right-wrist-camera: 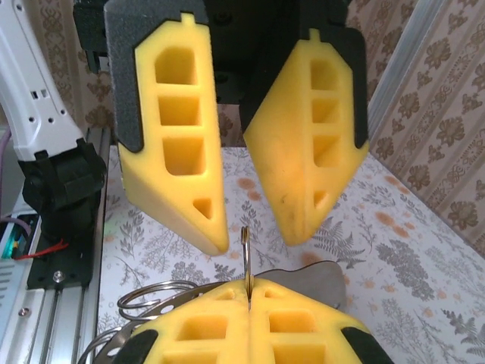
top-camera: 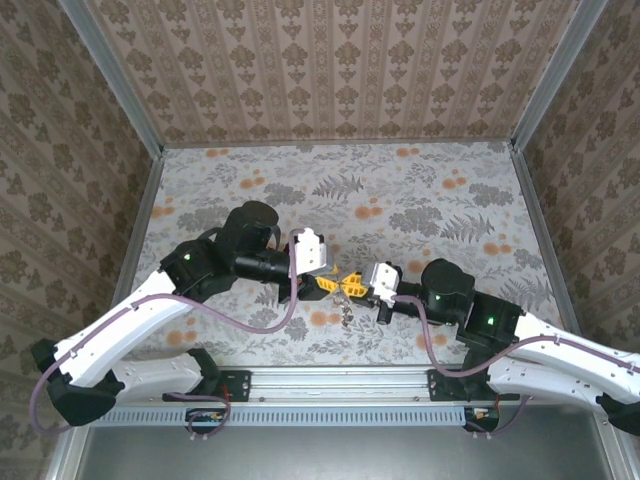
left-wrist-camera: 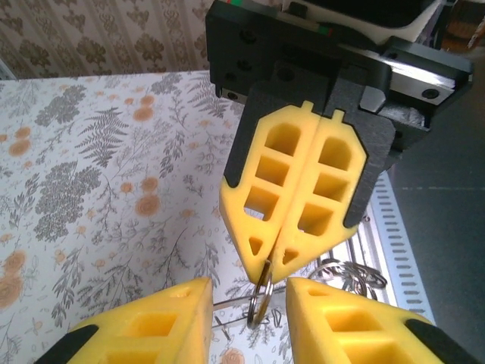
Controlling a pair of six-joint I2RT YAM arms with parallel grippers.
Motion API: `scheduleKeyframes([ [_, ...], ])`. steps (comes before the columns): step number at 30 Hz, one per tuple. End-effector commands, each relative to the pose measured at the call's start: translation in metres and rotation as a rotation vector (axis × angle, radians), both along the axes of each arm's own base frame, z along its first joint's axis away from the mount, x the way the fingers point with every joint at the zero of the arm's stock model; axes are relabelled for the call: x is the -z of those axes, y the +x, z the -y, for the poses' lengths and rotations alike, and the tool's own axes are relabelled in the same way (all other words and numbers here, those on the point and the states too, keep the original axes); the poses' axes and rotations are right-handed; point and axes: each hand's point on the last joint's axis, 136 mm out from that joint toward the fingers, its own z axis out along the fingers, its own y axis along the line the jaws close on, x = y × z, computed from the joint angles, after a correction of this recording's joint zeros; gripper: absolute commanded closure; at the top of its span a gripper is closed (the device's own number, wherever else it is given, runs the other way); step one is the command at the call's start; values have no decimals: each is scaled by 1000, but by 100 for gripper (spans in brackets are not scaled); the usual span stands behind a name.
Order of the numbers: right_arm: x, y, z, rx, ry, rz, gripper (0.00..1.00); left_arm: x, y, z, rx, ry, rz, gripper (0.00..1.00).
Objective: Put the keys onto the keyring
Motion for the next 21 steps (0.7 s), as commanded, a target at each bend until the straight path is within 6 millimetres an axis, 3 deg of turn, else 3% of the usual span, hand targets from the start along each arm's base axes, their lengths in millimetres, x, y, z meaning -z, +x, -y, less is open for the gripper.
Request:
scheduleKeyframes([
  [1, -21, 1, 0, 17, 18, 55, 100, -1, 3, -1, -7, 25, 47, 69],
  [13, -22, 3, 3, 34, 9, 69, 100, 19, 7, 0, -28, 121, 54, 76],
  [18, -22, 3, 3, 32, 8, 75, 100, 21, 9, 1, -35, 128, 66, 87],
  [21, -23, 2, 4, 29, 11, 76, 100, 22, 13, 0, -53, 137, 92, 99],
])
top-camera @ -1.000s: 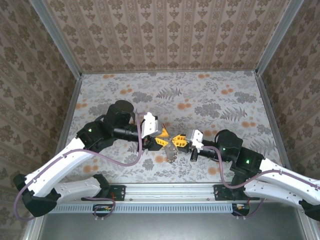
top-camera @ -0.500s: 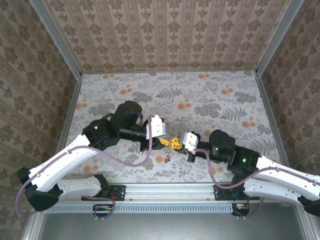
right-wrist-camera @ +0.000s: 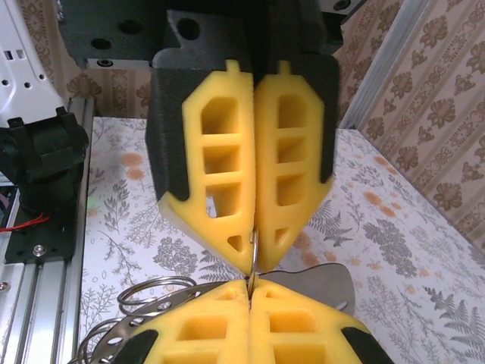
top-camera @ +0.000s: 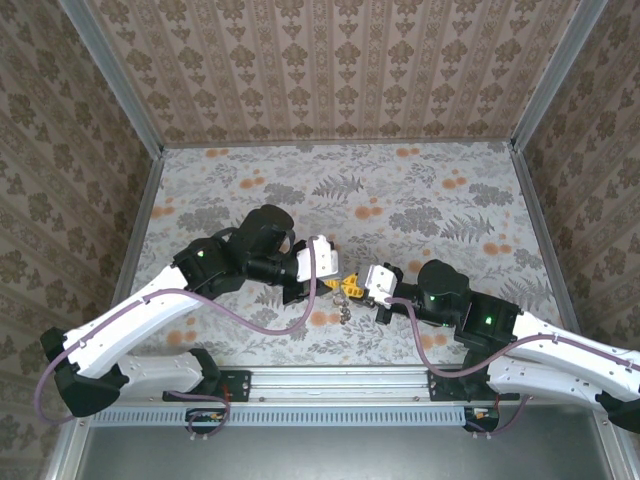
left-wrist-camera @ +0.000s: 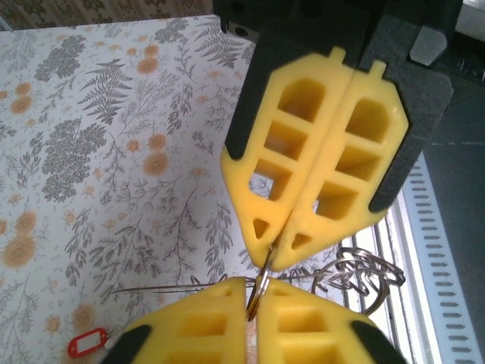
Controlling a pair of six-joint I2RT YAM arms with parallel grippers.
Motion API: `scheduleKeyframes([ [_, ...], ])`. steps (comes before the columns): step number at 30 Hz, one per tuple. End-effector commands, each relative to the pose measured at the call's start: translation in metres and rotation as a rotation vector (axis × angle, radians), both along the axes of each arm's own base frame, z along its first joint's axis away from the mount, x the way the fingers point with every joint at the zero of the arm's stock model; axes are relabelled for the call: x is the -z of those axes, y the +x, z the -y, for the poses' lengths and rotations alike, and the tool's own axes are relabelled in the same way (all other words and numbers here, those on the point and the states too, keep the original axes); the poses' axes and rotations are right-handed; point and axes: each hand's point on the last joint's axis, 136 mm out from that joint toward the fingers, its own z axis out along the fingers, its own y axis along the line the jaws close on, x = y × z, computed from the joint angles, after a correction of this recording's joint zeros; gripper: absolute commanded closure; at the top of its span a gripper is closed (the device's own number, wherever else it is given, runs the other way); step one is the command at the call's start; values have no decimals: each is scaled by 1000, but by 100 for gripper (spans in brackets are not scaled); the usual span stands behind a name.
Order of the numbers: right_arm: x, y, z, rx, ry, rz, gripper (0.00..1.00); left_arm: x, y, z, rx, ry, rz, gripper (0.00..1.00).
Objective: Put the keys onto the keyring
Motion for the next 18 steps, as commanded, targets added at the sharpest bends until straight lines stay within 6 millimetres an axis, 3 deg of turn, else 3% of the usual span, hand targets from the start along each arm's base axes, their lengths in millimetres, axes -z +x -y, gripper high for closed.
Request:
scheduleKeyframes([
  [1, -35, -4, 1, -15, 78, 62, 100, -5, 6, 0, -23, 9, 55, 100],
  [10, -38, -12, 1, -57, 99, 73, 100, -9, 15, 4, -51, -49, 188, 100],
  [14, -38, -10, 3, -37, 112, 47, 65, -9, 22, -2, -85, -81, 270, 100],
  [18, -41, -2, 14, 20, 155, -9, 36, -9, 10, -10, -66, -121, 299, 100],
])
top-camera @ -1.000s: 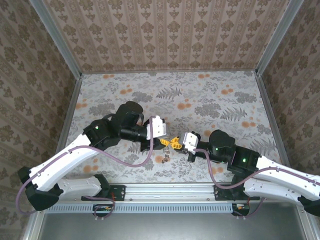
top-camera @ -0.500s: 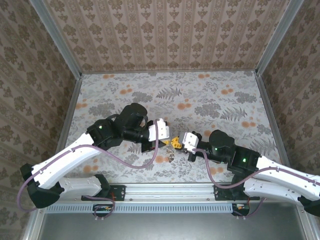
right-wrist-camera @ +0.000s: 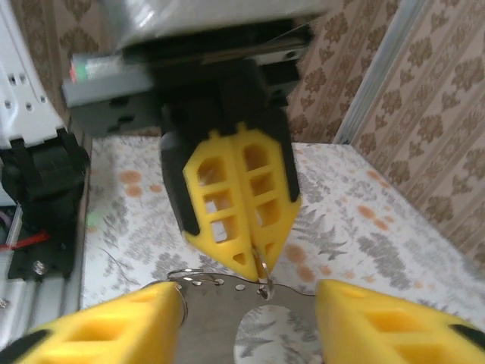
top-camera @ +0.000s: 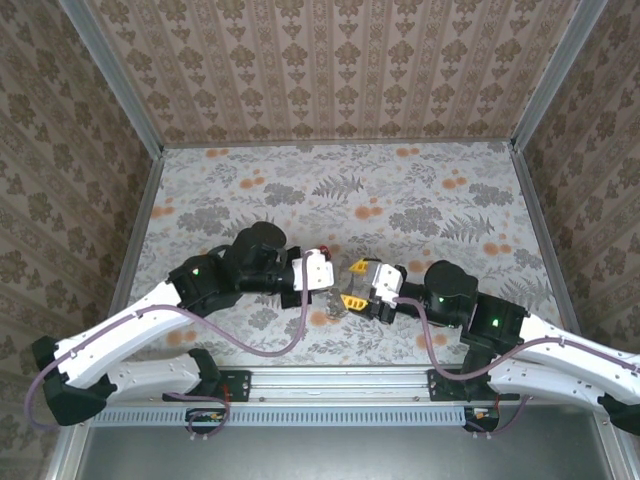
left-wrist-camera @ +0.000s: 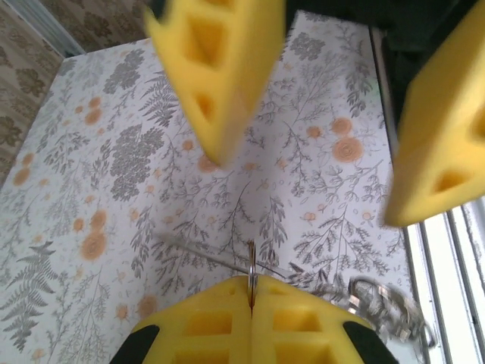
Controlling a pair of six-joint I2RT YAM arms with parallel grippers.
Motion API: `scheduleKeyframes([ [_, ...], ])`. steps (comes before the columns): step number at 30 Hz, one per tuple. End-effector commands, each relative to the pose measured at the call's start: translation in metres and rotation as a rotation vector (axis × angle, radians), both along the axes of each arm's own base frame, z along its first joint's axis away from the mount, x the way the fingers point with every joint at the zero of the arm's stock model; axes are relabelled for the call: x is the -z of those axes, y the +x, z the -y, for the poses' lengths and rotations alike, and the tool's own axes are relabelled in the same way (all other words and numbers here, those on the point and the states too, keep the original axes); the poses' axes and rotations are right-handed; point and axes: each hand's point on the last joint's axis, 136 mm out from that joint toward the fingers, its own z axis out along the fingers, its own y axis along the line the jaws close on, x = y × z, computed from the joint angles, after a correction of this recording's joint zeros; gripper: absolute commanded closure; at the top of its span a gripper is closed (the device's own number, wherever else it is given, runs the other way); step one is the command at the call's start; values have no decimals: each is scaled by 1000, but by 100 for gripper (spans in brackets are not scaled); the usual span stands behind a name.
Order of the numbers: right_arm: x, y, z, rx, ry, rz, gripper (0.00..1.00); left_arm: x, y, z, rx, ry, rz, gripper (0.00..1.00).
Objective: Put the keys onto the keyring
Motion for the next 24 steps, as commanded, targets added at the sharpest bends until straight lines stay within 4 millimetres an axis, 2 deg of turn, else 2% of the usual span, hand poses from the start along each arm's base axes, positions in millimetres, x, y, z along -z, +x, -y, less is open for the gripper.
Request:
scheduleKeyframes([
  [1, -27, 4, 11, 27, 116, -34, 30, -20, -5, -3, 16, -87, 110, 100],
  [2, -30, 7, 16, 39, 144, -63, 26, -18, -13, -4, 33, -92, 123, 100],
  [5, -40, 20, 29, 75, 217, -136, 23, -16, -30, -9, 74, -123, 164, 100],
  [8, -45, 46, 44, 193, 264, -208, 23, -15, -43, -13, 115, -153, 179, 100],
  [11, -42, 73, 56, 330, 268, -284, 22, -19, -55, -17, 165, -190, 180, 100],
  [14, -22, 101, 60, 456, 195, -391, 20, -23, -64, -24, 187, -214, 191, 100],
  [19, 30, 140, 48, 539, 47, -566, 20, -30, -72, -35, 200, -237, 203, 100],
  [24, 78, 173, 26, 541, -50, -684, 23, -31, -58, -43, 114, -199, 223, 100],
])
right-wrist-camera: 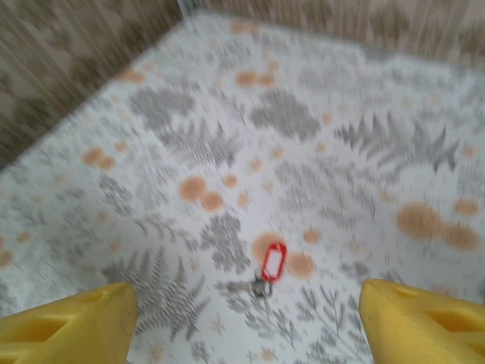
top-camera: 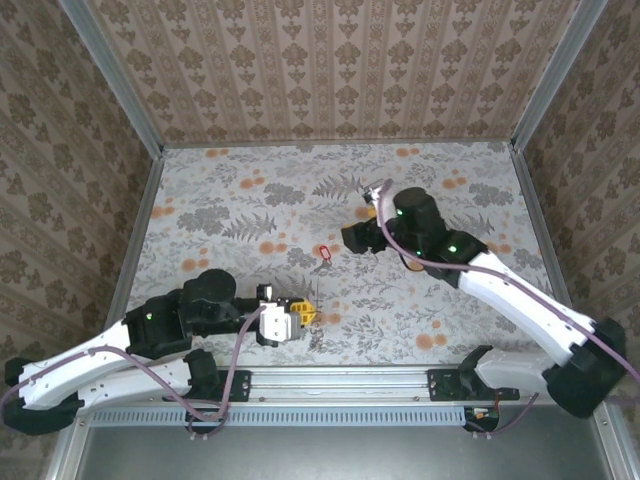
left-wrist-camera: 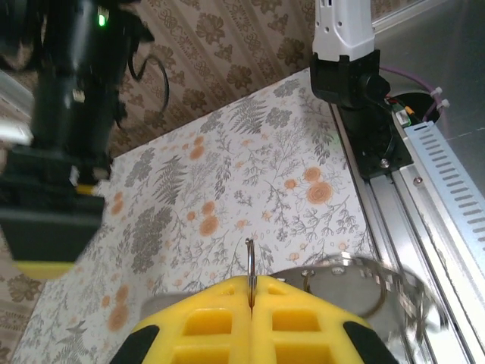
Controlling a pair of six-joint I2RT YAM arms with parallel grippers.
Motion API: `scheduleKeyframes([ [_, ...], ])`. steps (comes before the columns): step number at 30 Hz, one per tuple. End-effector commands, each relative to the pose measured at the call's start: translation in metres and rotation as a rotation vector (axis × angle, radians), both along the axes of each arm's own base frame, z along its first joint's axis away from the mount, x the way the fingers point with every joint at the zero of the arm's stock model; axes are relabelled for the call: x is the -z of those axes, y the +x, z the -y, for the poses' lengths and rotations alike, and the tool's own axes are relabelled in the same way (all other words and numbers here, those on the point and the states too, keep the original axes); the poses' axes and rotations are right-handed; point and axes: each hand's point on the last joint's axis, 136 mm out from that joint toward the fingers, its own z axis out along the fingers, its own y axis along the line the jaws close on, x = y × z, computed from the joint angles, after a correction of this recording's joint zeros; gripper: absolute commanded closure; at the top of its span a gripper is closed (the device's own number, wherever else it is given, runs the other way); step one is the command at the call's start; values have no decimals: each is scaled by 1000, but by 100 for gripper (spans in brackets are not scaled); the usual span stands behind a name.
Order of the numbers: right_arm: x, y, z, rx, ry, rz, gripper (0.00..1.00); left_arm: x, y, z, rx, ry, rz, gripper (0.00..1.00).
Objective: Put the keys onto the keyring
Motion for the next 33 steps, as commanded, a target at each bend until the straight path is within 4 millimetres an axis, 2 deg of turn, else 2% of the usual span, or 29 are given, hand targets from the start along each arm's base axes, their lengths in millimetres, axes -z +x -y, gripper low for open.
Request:
scheduleKeyframes([
  [1, 24, 14, -11, -10, -27, -114, 23, -12, 10, -8, -65, -5, 31, 100],
  [5, 71, 33, -34, -65, -87, -229, 29, -16, 17, -21, -142, -38, 10, 100],
  [8, 94, 45, -47, -91, -126, -294, 33, -17, 31, -35, -246, -114, 24, 100],
  [12, 128, 52, -56, -120, -178, -370, 37, -12, 55, -46, -385, -168, 7, 100],
  [15, 146, 47, -63, -156, -177, -434, 43, -9, 57, -43, -371, -174, -40, 100],
  [19, 161, 38, -70, -188, -185, -456, 51, -1, 59, -35, -357, -139, -76, 100],
  [22, 172, 34, -76, -223, -242, -449, 52, 2, 59, -31, -348, -133, -97, 100],
  [25, 178, 37, -80, -240, -292, -427, 53, -1, 57, -33, -343, -155, -117, 100],
  [28, 185, 39, -83, -251, -306, -433, 59, -1, 59, -35, -364, -157, -138, 100],
  [33, 197, 43, -82, -251, -351, -442, 62, 7, 69, -34, -414, -130, -175, 100],
])
